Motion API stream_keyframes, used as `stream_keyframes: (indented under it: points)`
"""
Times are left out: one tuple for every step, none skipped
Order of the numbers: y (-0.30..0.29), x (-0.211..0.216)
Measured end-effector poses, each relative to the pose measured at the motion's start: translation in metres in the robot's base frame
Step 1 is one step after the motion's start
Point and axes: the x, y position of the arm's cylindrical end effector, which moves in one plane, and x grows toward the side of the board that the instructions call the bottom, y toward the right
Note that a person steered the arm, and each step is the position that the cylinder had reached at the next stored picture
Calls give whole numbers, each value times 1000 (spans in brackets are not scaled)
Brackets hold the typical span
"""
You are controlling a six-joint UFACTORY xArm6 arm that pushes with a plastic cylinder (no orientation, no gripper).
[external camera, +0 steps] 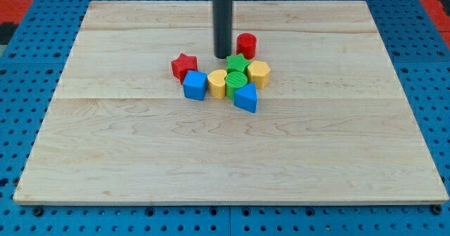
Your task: Place the arm to the top left of the board
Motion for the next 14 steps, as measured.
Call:
stream_keyframes:
  points:
    - [-1, -12]
    - [-14, -28]
    - [-42, -35]
    - [-73, -58]
    - [-125, -72]
    - [-175, -94]
    - [-214, -112]
    - [-223, -124]
    - [-230, -140]
    - [-252, -149]
    - [-264, -149]
    - [-271, -148]
    - [-269, -148]
    - [-277, -149]
